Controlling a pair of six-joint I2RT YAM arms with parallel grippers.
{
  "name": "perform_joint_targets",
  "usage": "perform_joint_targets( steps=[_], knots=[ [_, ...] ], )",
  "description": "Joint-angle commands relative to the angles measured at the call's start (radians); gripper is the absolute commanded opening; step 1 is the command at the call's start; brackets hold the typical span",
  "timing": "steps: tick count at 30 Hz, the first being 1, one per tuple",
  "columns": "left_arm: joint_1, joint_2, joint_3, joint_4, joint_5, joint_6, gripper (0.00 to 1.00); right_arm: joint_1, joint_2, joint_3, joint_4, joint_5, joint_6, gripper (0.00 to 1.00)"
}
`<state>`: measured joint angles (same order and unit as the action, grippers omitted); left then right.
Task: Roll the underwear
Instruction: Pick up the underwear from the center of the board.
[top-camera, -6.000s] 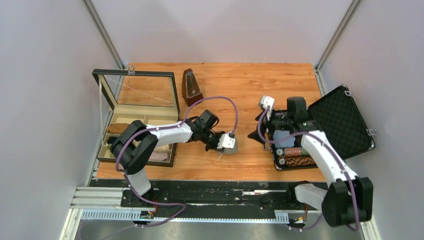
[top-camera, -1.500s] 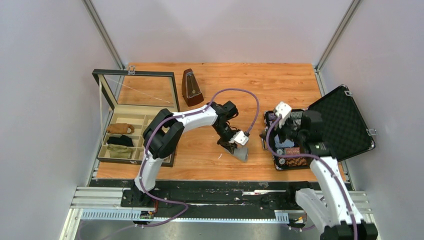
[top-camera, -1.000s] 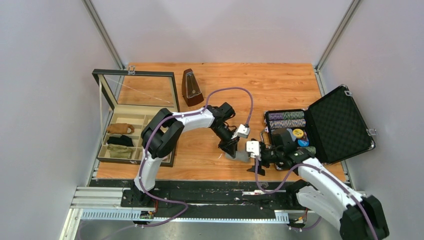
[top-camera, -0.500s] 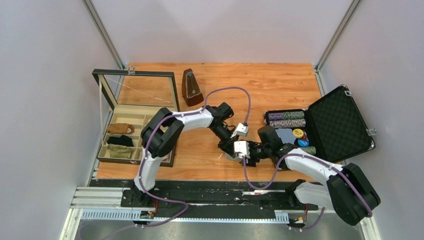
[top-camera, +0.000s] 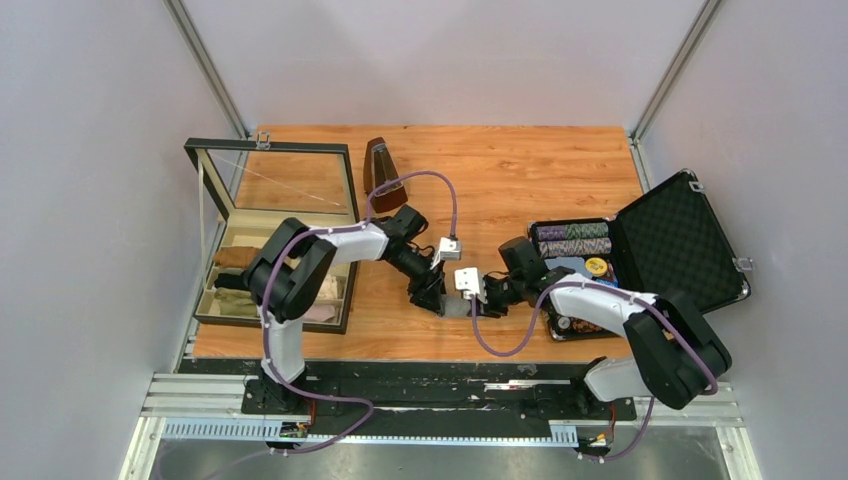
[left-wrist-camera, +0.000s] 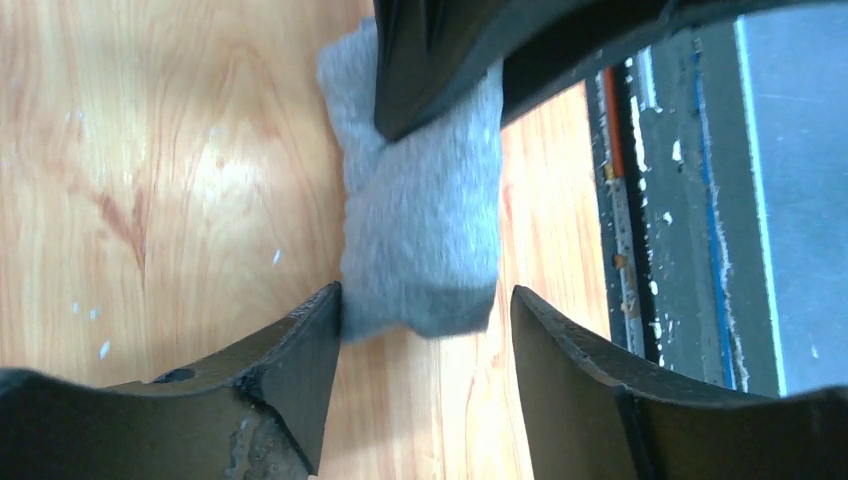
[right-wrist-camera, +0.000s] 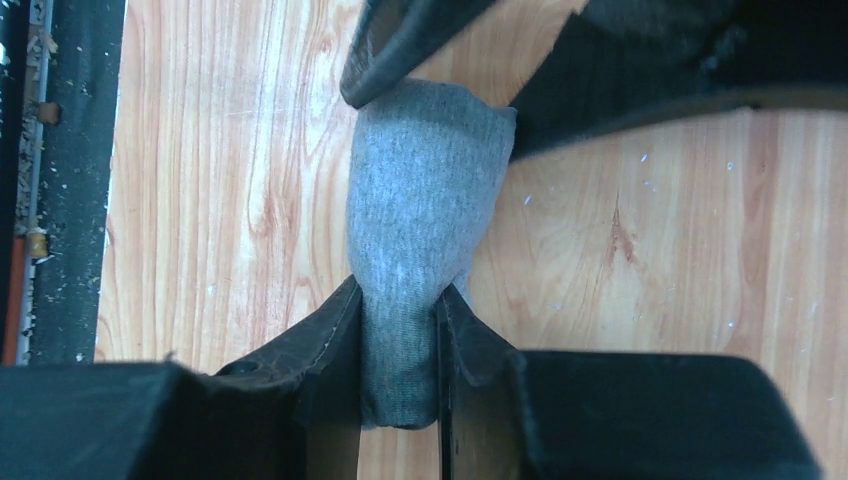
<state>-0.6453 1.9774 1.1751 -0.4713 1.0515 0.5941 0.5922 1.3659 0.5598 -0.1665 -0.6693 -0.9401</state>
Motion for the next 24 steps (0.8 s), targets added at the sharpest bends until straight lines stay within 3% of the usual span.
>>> perform_joint_targets(
  steps=[1,2,4,7,10,15,19,24],
  knots=[
    [0.006,-0.111,-0.105,0.246,-0.173,-0.150,0.75,-0.025,0.049,0.037,-0.151,-0.029,0.079,0.04],
    [0.006,-0.114,-0.121,0.270,-0.218,-0.210,0.93,-0.031,0.055,0.049,-0.154,-0.033,0.093,0.04],
    [0.004,-0.131,-0.159,0.353,-0.279,-0.296,0.99,-0.043,0.097,0.089,-0.195,-0.047,0.125,0.04],
    [0.004,-0.202,-0.228,0.486,-0.379,-0.399,1.00,-0.080,0.175,0.167,-0.271,-0.082,0.183,0.03],
    [-0.006,-0.260,-0.247,0.495,-0.447,-0.396,1.00,-0.115,0.258,0.241,-0.331,-0.111,0.225,0.03],
    [-0.010,-0.320,-0.215,0.365,-0.721,-0.380,1.00,-0.142,0.402,0.358,-0.439,-0.114,0.287,0.02],
    [0.028,-0.404,-0.235,0.321,-0.837,-0.455,1.00,-0.151,0.478,0.405,-0.477,-0.102,0.324,0.00],
    [0.040,-0.465,-0.174,0.222,-0.838,-0.535,1.00,-0.168,0.573,0.474,-0.565,-0.148,0.334,0.00]
  ],
)
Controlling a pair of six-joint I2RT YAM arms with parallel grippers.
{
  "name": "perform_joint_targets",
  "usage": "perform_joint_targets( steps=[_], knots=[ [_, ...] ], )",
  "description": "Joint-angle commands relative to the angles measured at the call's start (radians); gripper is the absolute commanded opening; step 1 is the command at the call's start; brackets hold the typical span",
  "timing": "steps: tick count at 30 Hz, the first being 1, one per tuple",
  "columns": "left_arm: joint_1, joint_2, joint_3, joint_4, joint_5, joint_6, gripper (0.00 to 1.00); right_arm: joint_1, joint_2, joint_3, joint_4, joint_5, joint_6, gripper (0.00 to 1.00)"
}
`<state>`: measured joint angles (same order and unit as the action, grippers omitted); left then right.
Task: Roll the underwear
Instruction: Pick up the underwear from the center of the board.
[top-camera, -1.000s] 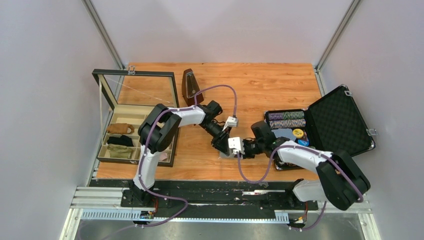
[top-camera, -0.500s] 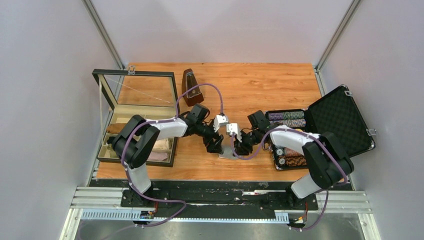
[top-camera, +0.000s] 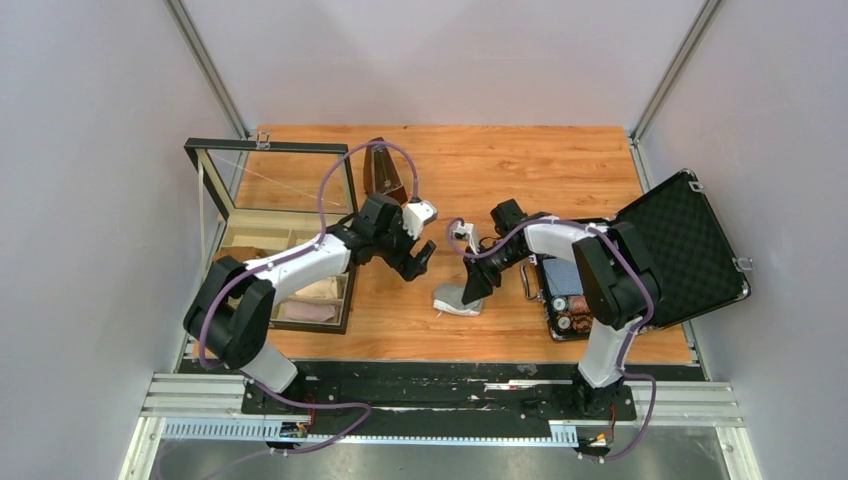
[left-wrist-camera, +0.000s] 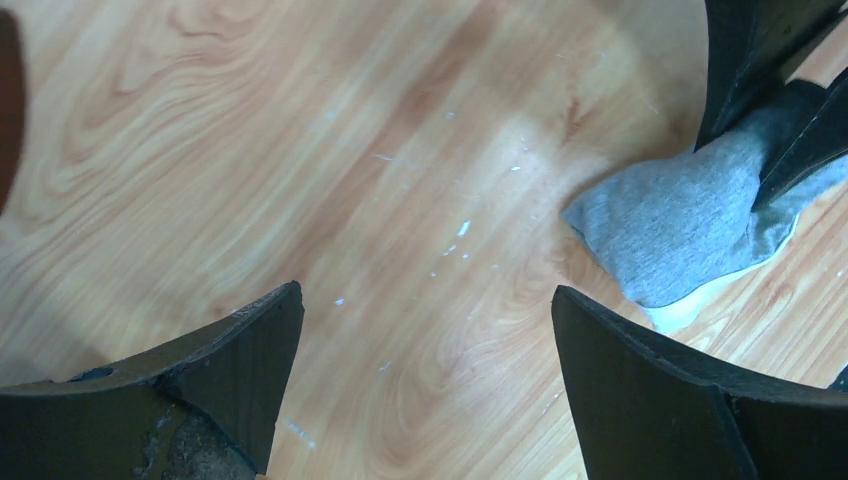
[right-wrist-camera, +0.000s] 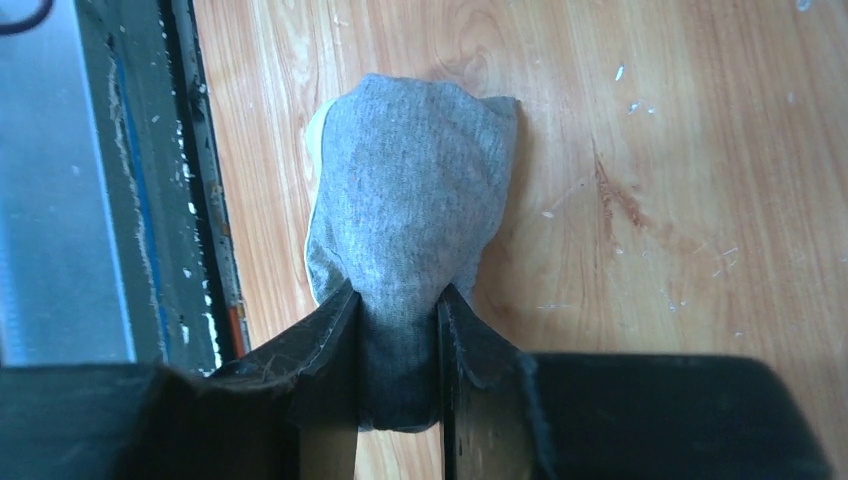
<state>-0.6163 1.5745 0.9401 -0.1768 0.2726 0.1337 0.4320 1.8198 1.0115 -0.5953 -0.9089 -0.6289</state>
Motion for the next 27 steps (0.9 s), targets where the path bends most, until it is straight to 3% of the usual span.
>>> perform_joint_targets(
  steps=[1,5,10,14,19,27],
  knots=[
    [0.009,-0.084,0.063,-0.067,-0.039,-0.057,1.00,-0.015,0.149,0.045,-0.164,0.070,0.044,0.00],
    [-0.065,-0.149,0.022,-0.002,-0.011,0.184,0.97,-0.074,0.283,0.157,-0.289,-0.088,0.131,0.00],
    [-0.105,-0.287,-0.199,0.217,0.210,0.672,0.93,-0.153,0.412,0.325,-0.392,-0.264,0.241,0.00],
    [-0.113,-0.252,-0.194,0.188,0.315,0.888,0.92,-0.190,0.567,0.447,-0.532,-0.412,0.285,0.00],
    [-0.148,-0.177,-0.213,0.337,0.303,0.970,1.00,-0.199,0.668,0.476,-0.636,-0.489,0.265,0.00],
    [-0.197,-0.022,-0.148,0.279,0.275,1.093,1.00,-0.219,0.726,0.438,-0.590,-0.645,0.404,0.00]
  ],
)
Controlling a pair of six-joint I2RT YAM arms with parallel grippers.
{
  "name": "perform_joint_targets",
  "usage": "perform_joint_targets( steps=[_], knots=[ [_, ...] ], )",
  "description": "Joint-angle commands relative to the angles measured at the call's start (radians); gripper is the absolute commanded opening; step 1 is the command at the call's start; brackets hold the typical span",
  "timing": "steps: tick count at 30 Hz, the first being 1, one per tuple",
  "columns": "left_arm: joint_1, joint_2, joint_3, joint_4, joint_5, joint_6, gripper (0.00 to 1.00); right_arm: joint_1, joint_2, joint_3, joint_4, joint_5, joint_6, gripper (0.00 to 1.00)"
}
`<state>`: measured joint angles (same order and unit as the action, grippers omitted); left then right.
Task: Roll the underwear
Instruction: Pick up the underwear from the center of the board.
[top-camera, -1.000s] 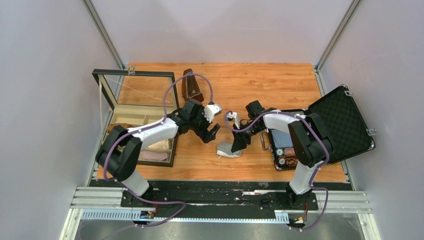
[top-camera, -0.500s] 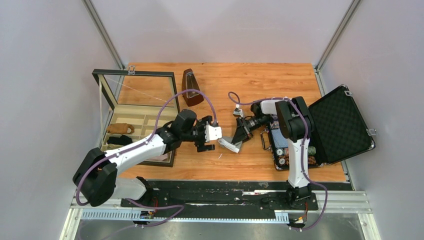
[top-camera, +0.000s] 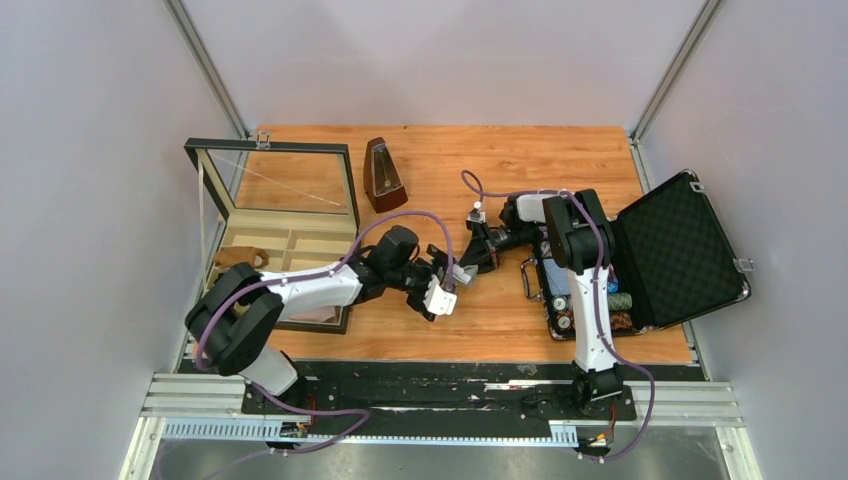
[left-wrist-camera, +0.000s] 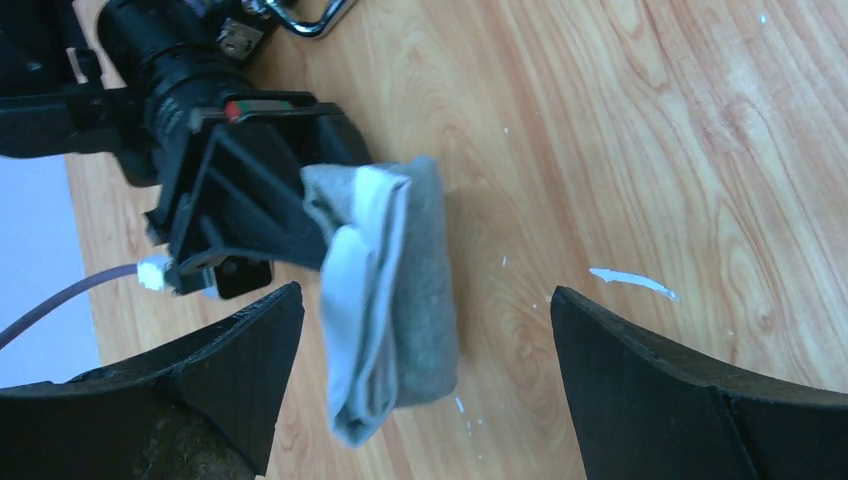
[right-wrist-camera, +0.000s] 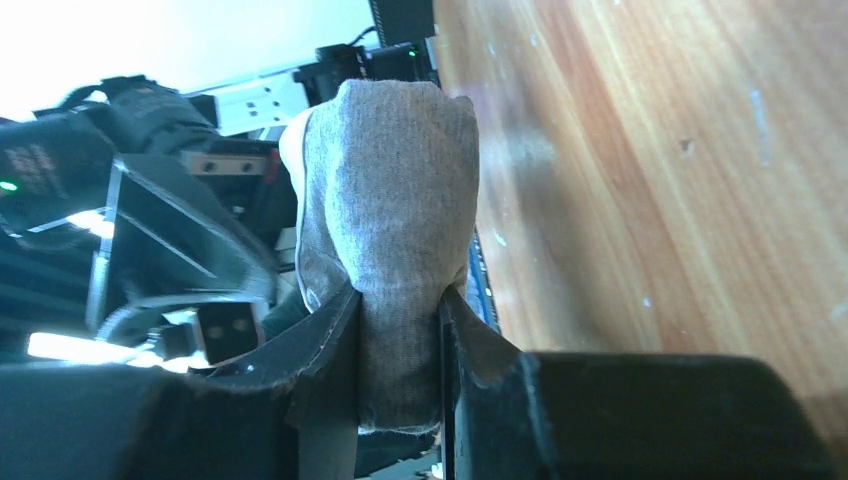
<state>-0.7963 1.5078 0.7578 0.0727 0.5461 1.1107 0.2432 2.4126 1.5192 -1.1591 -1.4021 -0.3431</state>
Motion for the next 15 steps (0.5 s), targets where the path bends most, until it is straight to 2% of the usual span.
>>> perform_joint_targets(
  steps=[1,5,11,15],
  knots=[
    [-0.025,0.062,0.022,0.058,-0.016,0.120,1.00,-0.030,0.139,-0.075,-0.014,-0.175,0.140,0.00],
    [-0.067,0.125,-0.075,0.403,-0.195,0.097,0.99,-0.031,0.157,-0.099,0.017,-0.229,0.189,0.00],
    [-0.082,0.179,-0.072,0.502,-0.358,0.081,0.92,-0.031,0.163,-0.138,0.088,-0.298,0.279,0.00],
    [-0.082,0.168,-0.080,0.499,-0.378,0.093,0.77,-0.031,0.163,-0.165,0.153,-0.341,0.337,0.00]
  ],
)
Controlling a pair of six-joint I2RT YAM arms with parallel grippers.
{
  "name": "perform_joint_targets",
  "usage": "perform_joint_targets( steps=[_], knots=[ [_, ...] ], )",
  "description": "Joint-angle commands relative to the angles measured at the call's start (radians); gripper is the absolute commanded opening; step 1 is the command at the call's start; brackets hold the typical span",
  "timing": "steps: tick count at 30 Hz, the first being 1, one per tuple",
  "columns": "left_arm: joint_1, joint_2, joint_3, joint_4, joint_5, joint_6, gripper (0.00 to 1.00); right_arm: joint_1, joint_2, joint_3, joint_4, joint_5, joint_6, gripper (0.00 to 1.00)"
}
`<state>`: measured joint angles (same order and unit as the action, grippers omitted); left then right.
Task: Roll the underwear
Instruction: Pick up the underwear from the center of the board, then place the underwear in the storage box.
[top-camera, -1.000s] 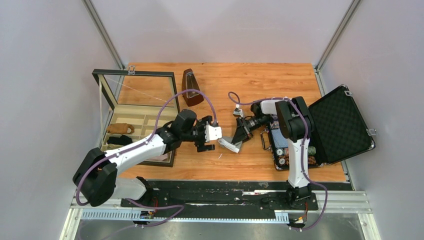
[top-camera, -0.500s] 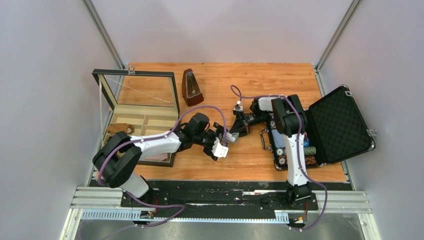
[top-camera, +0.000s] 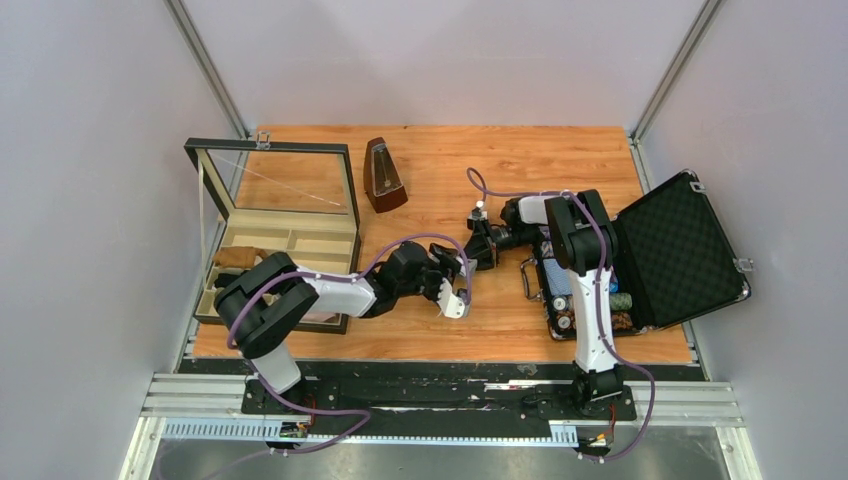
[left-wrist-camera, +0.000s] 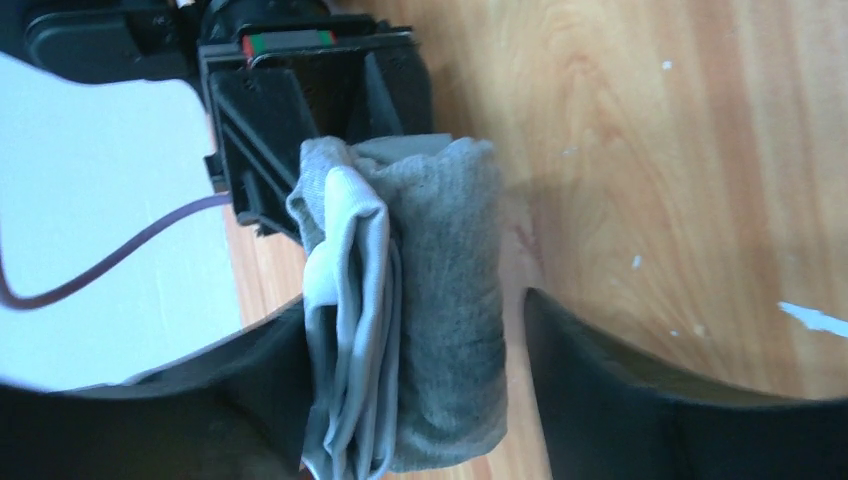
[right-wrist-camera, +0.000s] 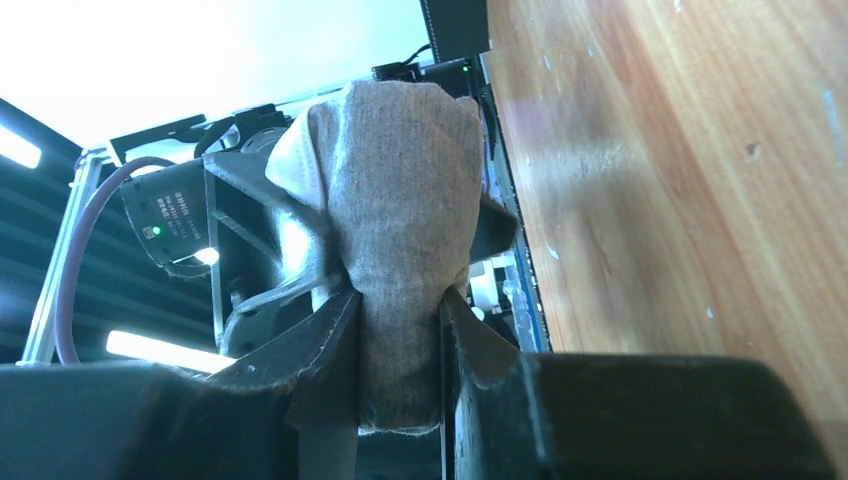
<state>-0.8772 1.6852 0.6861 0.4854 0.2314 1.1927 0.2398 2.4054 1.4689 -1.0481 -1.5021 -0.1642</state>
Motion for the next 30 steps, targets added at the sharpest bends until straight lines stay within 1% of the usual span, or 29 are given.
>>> perform_joint_targets(
  steps=[1,2,3,4,5,6,7,8,9,10,11,12,14,15,16,17,18,19,20,21,22,23,24,25,26,27,28,30],
  knots=[
    [-0.001,-0.015,-0.009,0.086,-0.062,0.013,0.65,-0.027,0.170,-0.119,0.052,-0.246,0.189,0.00],
    [-0.001,-0.017,-0.009,0.093,-0.062,0.014,0.59,-0.027,0.169,-0.125,0.062,-0.245,0.198,0.00],
    [-0.001,-0.020,-0.010,0.096,-0.063,0.017,0.50,-0.027,0.170,-0.127,0.068,-0.245,0.205,0.00],
    [-0.001,-0.020,-0.010,0.104,-0.064,0.025,0.37,-0.028,0.170,-0.130,0.073,-0.245,0.211,0.00],
    [-0.001,-0.021,-0.010,0.114,-0.063,0.028,0.30,-0.028,0.170,-0.133,0.080,-0.245,0.219,0.00],
    [-0.001,-0.021,-0.011,0.120,-0.061,0.030,0.19,-0.027,0.169,-0.134,0.085,-0.241,0.227,0.00],
    [0.000,-0.022,-0.011,0.132,-0.059,0.029,0.14,-0.027,0.171,-0.134,0.091,-0.235,0.233,0.00],
    [0.000,-0.025,-0.010,0.138,-0.051,0.029,0.03,-0.027,0.172,-0.134,0.097,-0.230,0.239,0.00],
    [0.000,-0.027,-0.009,0.144,-0.047,0.026,0.01,-0.027,0.173,-0.134,0.101,-0.225,0.242,0.04],
    [0.000,-0.030,-0.006,0.145,-0.038,0.025,0.00,-0.028,0.171,-0.132,0.102,-0.219,0.237,0.12],
    [0.001,-0.032,0.002,0.143,-0.035,0.012,0.00,-0.029,0.163,-0.126,0.102,-0.210,0.222,0.26],
    [0.008,-0.036,0.006,0.140,-0.029,0.002,0.00,-0.029,0.146,-0.121,0.101,-0.205,0.196,0.36],
    [0.030,-0.062,0.026,0.082,0.005,-0.007,0.00,-0.039,0.093,-0.085,0.052,-0.161,0.097,0.50],
    [0.040,-0.078,0.061,-0.015,0.020,-0.018,0.00,-0.042,0.067,-0.042,-0.022,-0.111,0.009,0.55],
    [0.064,-0.110,0.089,-0.089,0.057,-0.029,0.00,-0.045,0.052,0.023,-0.127,-0.066,-0.117,0.62],
    [0.078,-0.124,0.167,-0.262,0.079,-0.053,0.00,-0.048,0.055,0.090,-0.234,-0.023,-0.223,0.68],
    [0.102,-0.140,0.213,-0.362,0.128,-0.071,0.00,-0.051,0.064,0.156,-0.319,0.008,-0.304,0.76],
    [0.114,-0.144,0.318,-0.555,0.174,-0.107,0.00,-0.059,0.073,0.211,-0.378,0.025,-0.365,0.85],
    [0.133,-0.142,0.374,-0.736,0.192,-0.133,0.00,-0.073,0.078,0.246,-0.421,0.025,-0.386,0.98],
    [0.142,-0.139,0.473,-0.823,0.222,-0.160,0.00,-0.089,0.081,0.272,-0.445,0.018,-0.391,1.00],
    [0.159,-0.133,0.523,-0.978,0.233,-0.169,0.00,-0.108,0.082,0.294,-0.462,0.013,-0.387,1.00],
    [0.167,-0.130,0.608,-1.044,0.254,-0.181,0.00,-0.124,0.083,0.319,-0.479,0.014,-0.387,1.00],
    [0.187,-0.125,0.648,-1.165,0.266,-0.185,0.00,-0.142,0.077,0.339,-0.489,0.019,-0.387,1.00],
    [0.198,-0.124,0.716,-1.223,0.291,-0.170,0.00,-0.157,0.065,0.351,-0.489,0.033,-0.392,1.00],
    [0.221,-0.125,0.742,-1.317,0.297,-0.161,0.00,-0.172,0.043,0.349,-0.486,0.054,-0.409,1.00],
    [0.249,-0.127,0.783,-1.356,0.303,-0.143,0.00,-0.177,0.017,0.338,-0.485,0.077,-0.432,1.00],
    [0.264,-0.134,0.798,-1.432,0.306,-0.128,0.00,-0.180,-0.008,0.323,-0.484,0.096,-0.456,1.00],
    [0.316,-0.150,0.831,-1.494,0.293,-0.095,0.00,-0.180,-0.069,0.278,-0.474,0.107,-0.522,1.00]
  ],
)
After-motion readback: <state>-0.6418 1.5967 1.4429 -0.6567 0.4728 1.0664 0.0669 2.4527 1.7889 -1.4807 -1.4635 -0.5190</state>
